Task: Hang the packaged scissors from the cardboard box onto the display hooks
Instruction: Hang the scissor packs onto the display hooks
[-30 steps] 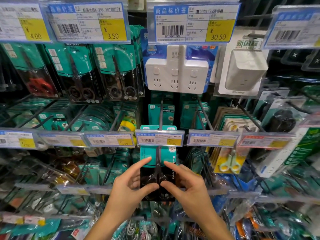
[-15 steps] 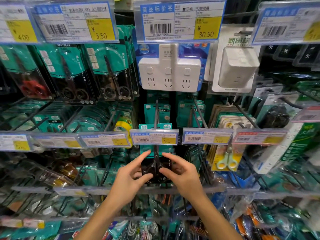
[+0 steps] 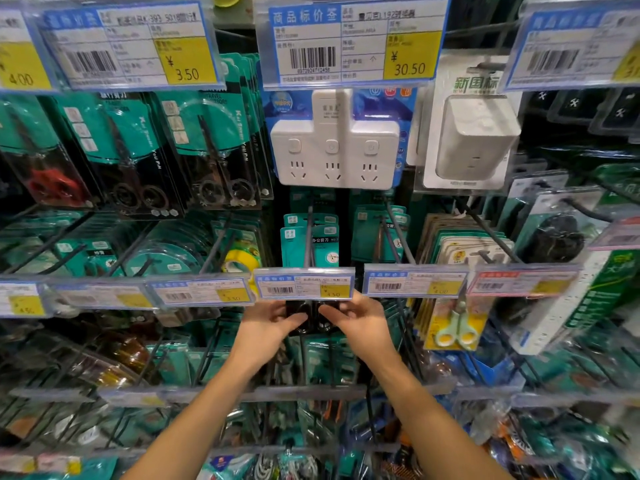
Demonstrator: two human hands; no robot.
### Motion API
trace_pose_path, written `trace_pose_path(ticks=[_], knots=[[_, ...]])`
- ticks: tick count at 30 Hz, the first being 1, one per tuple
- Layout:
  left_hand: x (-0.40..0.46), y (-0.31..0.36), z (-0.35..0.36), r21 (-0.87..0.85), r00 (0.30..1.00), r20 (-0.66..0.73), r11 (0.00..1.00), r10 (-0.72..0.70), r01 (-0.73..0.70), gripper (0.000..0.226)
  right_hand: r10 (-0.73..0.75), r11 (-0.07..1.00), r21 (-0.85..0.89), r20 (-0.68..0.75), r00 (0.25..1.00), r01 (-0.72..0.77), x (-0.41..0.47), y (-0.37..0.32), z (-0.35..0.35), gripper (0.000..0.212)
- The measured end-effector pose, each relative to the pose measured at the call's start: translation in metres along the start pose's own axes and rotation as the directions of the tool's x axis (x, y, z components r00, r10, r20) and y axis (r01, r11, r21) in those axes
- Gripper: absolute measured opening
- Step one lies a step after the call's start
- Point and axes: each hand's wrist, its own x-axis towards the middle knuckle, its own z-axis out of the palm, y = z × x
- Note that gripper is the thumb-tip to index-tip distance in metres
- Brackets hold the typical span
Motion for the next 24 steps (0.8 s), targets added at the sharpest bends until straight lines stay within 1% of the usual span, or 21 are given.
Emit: trace_pose_path(ticks=[2, 3, 6, 7, 9, 10, 11, 12, 13, 14, 15, 17, 18, 21, 24], knots=[[0.007, -0.001, 0.003, 0.027, 1.0, 0.003, 1.0, 0.006, -0.006, 0.02, 0.005, 1.0, -0.004, -0.028, 1.0, -0.005, 0.007, 0.005, 0.001, 0.026], [0.009, -0.001, 0.004, 0.026, 1.0, -0.003, 1.0, 0.0, 0.0, 0.018, 0.001, 1.0, -0.015, -0.036, 0.999, -0.002, 0.009, 0.007, 0.001, 0.028], [0.018, -0.008, 0.002, -0.008, 0.996, -0.026, 0.997, -0.082, 0.082, 0.018, -0.039, 0.997, -0.063, -0.056, 0.998, 0.035, 0.012, 0.009, 0.004, 0.032], [0.022, -0.011, 0.001, -0.012, 0.994, -0.031, 0.995, -0.102, 0.102, 0.026, -0.045, 0.997, -0.06, -0.056, 0.997, 0.041, 0.013, 0.01, 0.004, 0.03], [0.029, -0.015, -0.001, -0.037, 0.991, -0.026, 0.991, -0.13, 0.129, 0.064, -0.048, 0.999, -0.027, -0.045, 0.998, 0.047, 0.018, 0.013, 0.007, 0.012], [0.031, -0.015, -0.002, -0.028, 0.99, -0.022, 0.99, -0.14, 0.139, 0.08, -0.05, 0.999, -0.014, -0.044, 0.998, 0.049, 0.02, 0.015, 0.009, 0.015], [0.032, -0.015, -0.003, 0.004, 0.989, -0.016, 0.989, -0.146, 0.146, 0.089, -0.064, 0.998, -0.019, -0.049, 0.997, 0.063, 0.022, 0.016, 0.01, 0.026], [0.033, -0.014, -0.004, -0.002, 0.991, -0.01, 0.991, -0.135, 0.135, 0.094, -0.063, 0.998, -0.024, -0.06, 0.996, 0.062, 0.022, 0.015, 0.011, 0.036], [0.034, -0.013, -0.004, -0.046, 0.992, -0.013, 0.992, -0.122, 0.121, 0.097, -0.065, 0.997, -0.036, -0.068, 0.996, 0.062, 0.023, 0.013, 0.011, 0.04], [0.032, -0.011, -0.004, -0.09, 0.993, -0.024, 0.989, -0.116, 0.114, 0.097, -0.057, 0.997, -0.054, -0.078, 0.995, 0.053, 0.023, 0.012, 0.012, 0.04], [0.03, -0.007, -0.002, -0.099, 0.993, -0.034, 0.989, -0.11, 0.107, 0.088, -0.041, 0.997, -0.062, -0.089, 0.995, 0.036, 0.023, 0.011, 0.013, 0.04], [0.024, 0.0, 0.001, -0.056, 0.995, -0.048, 0.995, -0.083, 0.081, 0.061, -0.019, 0.996, -0.085, -0.115, 0.993, 0.009, 0.024, 0.007, 0.015, 0.04], [0.021, 0.002, 0.003, -0.029, 0.996, -0.053, 0.997, -0.067, 0.066, 0.055, -0.012, 0.993, -0.116, -0.122, 0.992, -0.002, 0.024, 0.008, 0.016, 0.038], [0.014, 0.004, 0.006, 0.015, 0.999, -0.039, 1.0, -0.024, 0.025, 0.047, -0.021, 0.985, -0.17, -0.097, 0.995, 0.004, 0.022, 0.009, 0.017, 0.027], [0.007, 0.008, 0.005, 0.12, 1.0, 0.009, 0.993, 0.019, -0.019, 0.05, -0.003, 0.991, -0.132, -0.068, 0.998, -0.006, 0.012, -0.002, 0.018, 0.031]])
